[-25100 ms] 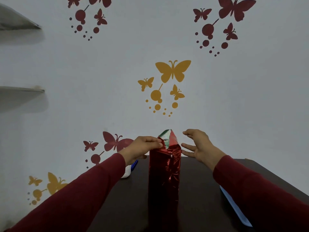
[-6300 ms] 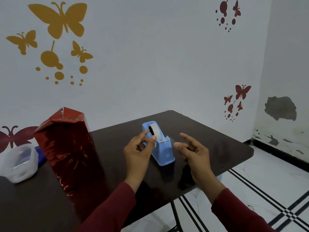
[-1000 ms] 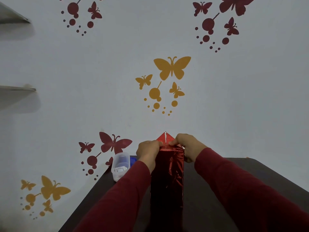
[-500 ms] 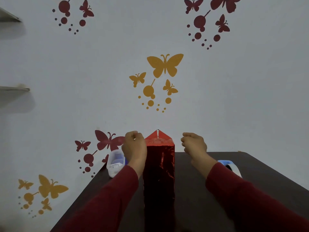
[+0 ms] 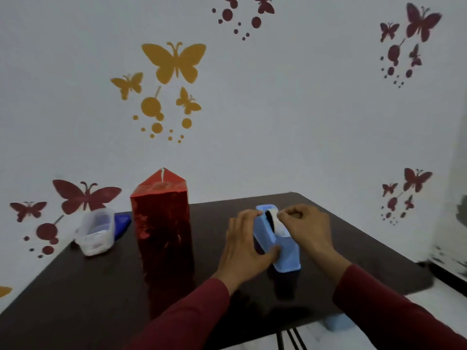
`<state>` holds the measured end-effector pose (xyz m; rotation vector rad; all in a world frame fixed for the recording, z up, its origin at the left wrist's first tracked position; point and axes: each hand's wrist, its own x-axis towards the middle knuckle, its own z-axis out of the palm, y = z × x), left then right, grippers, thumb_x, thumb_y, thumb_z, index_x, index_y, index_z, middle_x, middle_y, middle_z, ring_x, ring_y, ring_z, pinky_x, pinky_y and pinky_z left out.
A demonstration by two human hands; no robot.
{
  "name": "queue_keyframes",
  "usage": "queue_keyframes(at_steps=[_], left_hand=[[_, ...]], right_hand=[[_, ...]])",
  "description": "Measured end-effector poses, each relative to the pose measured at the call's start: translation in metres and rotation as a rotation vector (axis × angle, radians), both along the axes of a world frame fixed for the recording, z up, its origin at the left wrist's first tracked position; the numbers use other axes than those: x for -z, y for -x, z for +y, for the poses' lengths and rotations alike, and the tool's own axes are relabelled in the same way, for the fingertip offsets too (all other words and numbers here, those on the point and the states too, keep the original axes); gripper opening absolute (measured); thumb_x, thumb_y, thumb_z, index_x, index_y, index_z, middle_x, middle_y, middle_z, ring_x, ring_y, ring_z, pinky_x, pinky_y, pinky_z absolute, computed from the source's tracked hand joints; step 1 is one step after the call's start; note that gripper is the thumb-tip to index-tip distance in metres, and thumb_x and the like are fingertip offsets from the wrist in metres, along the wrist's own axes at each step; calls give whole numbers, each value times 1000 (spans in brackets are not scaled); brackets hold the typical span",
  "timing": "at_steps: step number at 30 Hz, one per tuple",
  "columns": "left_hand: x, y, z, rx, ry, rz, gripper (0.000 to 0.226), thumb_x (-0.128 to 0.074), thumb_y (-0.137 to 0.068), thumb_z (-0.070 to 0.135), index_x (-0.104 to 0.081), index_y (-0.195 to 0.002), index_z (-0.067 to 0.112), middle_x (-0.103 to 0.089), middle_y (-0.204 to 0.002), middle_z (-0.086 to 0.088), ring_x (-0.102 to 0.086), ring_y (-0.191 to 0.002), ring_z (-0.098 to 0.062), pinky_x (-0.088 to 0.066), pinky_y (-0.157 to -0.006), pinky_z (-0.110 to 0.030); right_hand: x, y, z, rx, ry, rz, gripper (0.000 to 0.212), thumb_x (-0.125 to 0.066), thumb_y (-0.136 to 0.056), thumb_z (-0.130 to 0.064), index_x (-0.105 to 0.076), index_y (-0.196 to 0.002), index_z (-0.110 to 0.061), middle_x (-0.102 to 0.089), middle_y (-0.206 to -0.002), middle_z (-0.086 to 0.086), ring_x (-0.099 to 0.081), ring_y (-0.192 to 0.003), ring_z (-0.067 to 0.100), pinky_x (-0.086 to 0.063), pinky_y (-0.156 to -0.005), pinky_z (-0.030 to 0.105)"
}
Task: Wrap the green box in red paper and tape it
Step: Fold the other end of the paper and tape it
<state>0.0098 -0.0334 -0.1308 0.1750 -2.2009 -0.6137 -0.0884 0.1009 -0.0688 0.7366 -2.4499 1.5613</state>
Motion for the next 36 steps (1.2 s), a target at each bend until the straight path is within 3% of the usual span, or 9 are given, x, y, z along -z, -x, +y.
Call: queue_keyframes(at_steps=[2,5,8,10,16,23,26,31,36], left_hand=[[14,19,5,54,-63,-85,83,-74,-77,62,-33,-144,34,-28,-138,24,-31,-129,-6,-40,-109,-38],[25,36,8,63,-133,-114,94,-73,-76,65,-24,-150,36,-21,-144,25,-26,-140,-8,-35,-116,-46],[31,44,3,64,-134,-95,97,-75,-73,65,-25,-151,37,-22,-143,26,-27,-141,-7,-38,-114,-47],[33,43,0,59,-126,-61,96,-79,-73,64,-27,-150,39,-25,-142,25,-32,-139,-10,-42,-111,-46],[36,45,1,49,-132,-33,95,-78,-74,65,-28,-151,40,-24,-136,26,-34,-137,-8,-46,-108,-40],[36,45,2,55,-135,-12,84,-83,-76,58,-28,-139,52,-24,-125,30,-39,-130,-7,-47,-100,-32],[37,46,1,58,-145,-9,83,-82,-76,60,-30,-139,49,-25,-123,29,-41,-129,-9,-48,-99,-33],[35,45,2,58,-166,-31,77,-83,-76,55,-31,-133,52,-27,-122,27,-43,-126,-9,-50,-95,-32],[37,43,1,91,-183,-72,80,-73,-75,58,-32,-142,43,-27,-133,22,-39,-127,-5,-44,-93,-23]], right_hand=[[11,17,13,72,-137,-31,13,-65,-84,-37,-75,-81,-28,-71,-77,-14,-67,-75,12,-55,-68,31],[23,34,20,50,-213,-225,29,-67,-83,-43,-68,-70,-17,-68,-71,-2,-68,-70,21,-63,-66,45],[20,37,18,-95,-12,-656,32,-77,-82,-37,-72,-100,-11,-68,-105,10,-70,-93,32,-64,-63,46],[13,37,14,-199,27,-803,36,-77,-85,-32,-70,-115,-13,-66,-115,11,-70,-97,37,-64,-63,48],[-1,43,1,-234,-98,-879,25,-74,-91,-14,-64,-112,-9,-56,-122,14,-61,-110,44,-62,-77,62],[2,44,-4,-297,186,-941,16,-70,-94,-10,-72,-109,-3,-59,-121,5,-44,-126,32,-45,-82,85],[18,35,3,-273,293,-901,29,-75,-87,-9,-71,-112,3,-67,-122,15,-62,-114,47,-51,-70,80],[40,19,16,-253,407,-834,31,-77,-87,-6,-67,-110,12,-71,-113,29,-71,-99,46,-62,-62,54],[41,9,22,-242,416,-789,17,-73,-90,0,-68,-101,11,-71,-105,28,-73,-93,43,-64,-64,54]])
